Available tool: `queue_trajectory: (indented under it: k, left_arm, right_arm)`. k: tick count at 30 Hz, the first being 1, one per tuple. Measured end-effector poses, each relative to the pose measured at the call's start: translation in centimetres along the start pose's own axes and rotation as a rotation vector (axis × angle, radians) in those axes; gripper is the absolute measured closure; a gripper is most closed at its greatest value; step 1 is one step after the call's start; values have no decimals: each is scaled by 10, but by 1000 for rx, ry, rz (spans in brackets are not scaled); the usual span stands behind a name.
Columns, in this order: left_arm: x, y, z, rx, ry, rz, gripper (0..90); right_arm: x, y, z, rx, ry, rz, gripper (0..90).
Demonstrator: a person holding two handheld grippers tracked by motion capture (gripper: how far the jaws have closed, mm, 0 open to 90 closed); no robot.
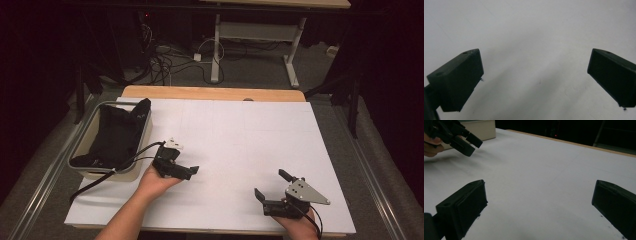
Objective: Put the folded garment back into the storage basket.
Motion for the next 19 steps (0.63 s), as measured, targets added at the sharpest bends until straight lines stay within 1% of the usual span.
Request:
queue_trajectory:
  k: [4, 5, 6, 8, 10, 12, 13, 15, 17, 19]
  left_arm:
    - [8, -2, -5, -24, 132, -7, 0]
    - [10, -2, -7, -22, 160, -12, 0]
    - [12, -3, -9, -14, 176, -18, 0]
    - [18, -2, -11, -3, 234, -40, 0]
    - [25, 1, -14, -25, 295, -51, 0]
    - [31, 5, -16, -44, 344, -69, 0]
    - [33, 7, -17, -59, 363, -73, 0]
    - [35, 8, -18, -72, 378, -68, 0]
    - [34, 7, -19, -62, 374, -68, 0]
    - [35, 7, -19, -56, 380, -69, 0]
  right_arm:
    - [0, -1, 1, 0, 11, 1, 5]
    - [0, -1, 1, 0, 16, 0, 5]
    - [1, -1, 1, -2, 22, 0, 5]
    - [2, -1, 2, -6, 35, -4, 5]
    - [5, 0, 3, -10, 46, -11, 5]
    - [8, 1, 4, -16, 60, -18, 5]
    - [9, 2, 4, -16, 65, -22, 5]
    - [9, 4, 5, -20, 75, -32, 5]
    - [9, 6, 5, -24, 76, -43, 5]
    - [9, 6, 4, -27, 75, -48, 5]
Point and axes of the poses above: each handheld gripper's, and its own axes: x roughly backward along the jaws, z roughly out of its top, y roughly to its right, the point moved 8 cm from there along -x, roughly forward along the jaws, and after that the axes turned 6 degrees about x, right-handed, at the moved point
